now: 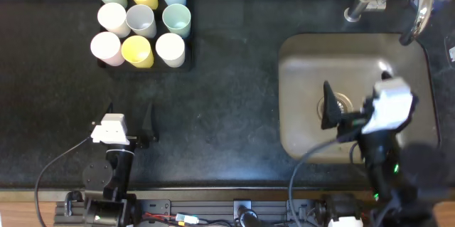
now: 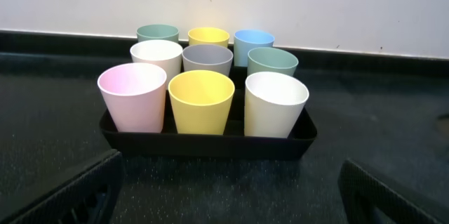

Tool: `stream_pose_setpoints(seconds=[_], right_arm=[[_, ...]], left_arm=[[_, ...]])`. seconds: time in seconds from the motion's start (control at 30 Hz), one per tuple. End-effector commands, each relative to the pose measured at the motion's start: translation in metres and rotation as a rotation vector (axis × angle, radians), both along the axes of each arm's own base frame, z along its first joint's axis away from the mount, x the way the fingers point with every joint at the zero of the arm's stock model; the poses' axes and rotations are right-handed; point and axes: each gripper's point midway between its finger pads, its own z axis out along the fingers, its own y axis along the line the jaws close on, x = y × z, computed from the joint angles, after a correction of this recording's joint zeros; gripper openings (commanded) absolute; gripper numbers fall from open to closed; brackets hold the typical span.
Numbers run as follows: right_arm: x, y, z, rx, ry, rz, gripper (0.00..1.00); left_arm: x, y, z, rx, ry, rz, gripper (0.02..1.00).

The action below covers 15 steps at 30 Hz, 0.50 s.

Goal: Store Cups

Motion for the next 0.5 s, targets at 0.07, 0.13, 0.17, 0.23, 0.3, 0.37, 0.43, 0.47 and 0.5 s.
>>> stream_pose_setpoints(seconds=[0.07, 0.13, 0.17, 0.23, 0.3, 0.37, 0.43, 0.47, 0.5], right_arm=[[-0.005, -0.007, -0.035, -0.003, -0.109, -0.039, 0.998], [-0.005, -0.007, -0.041, 0.004, -0.177, -0.035, 0.996], [-0.004, -0.007, -0.044, 0.007, -0.206, -0.035, 0.998], [-0.002, -0.006, -0.052, 0.012, -0.256, -0.035, 0.998], [0.001, -0.006, -0.063, 0.015, -0.285, -0.036, 0.998], [0.005, -0.006, -0.076, 0.017, -0.302, -0.037, 0.998], [0.007, -0.006, -0.089, 0.016, -0.295, -0.036, 0.998], [0.009, -0.006, -0.096, 0.014, -0.282, -0.037, 0.998], [0.01, -0.006, -0.104, 0.013, -0.266, -0.037, 0.998]], left_arm=[[-0.001, -0.001, 0.001, 0.017, -0.009, -0.011, 1.0], [-0.001, -0.001, 0.001, 0.017, -0.009, -0.011, 1.0], [-0.001, -0.001, 0.001, 0.017, -0.009, -0.011, 1.0], [-0.001, -0.001, 0.001, 0.017, -0.009, -0.011, 1.0], [-0.001, -0.001, 0.001, 0.017, -0.009, -0.011, 0.998], [-0.001, -0.001, 0.001, 0.017, -0.009, -0.011, 1.0], [-0.001, -0.001, 0.001, 0.017, -0.009, -0.011, 1.0], [-0.001, -0.001, 0.001, 0.017, -0.009, -0.011, 1.0], [-0.001, -0.001, 0.001, 0.017, -0.009, -0.011, 1.0]])
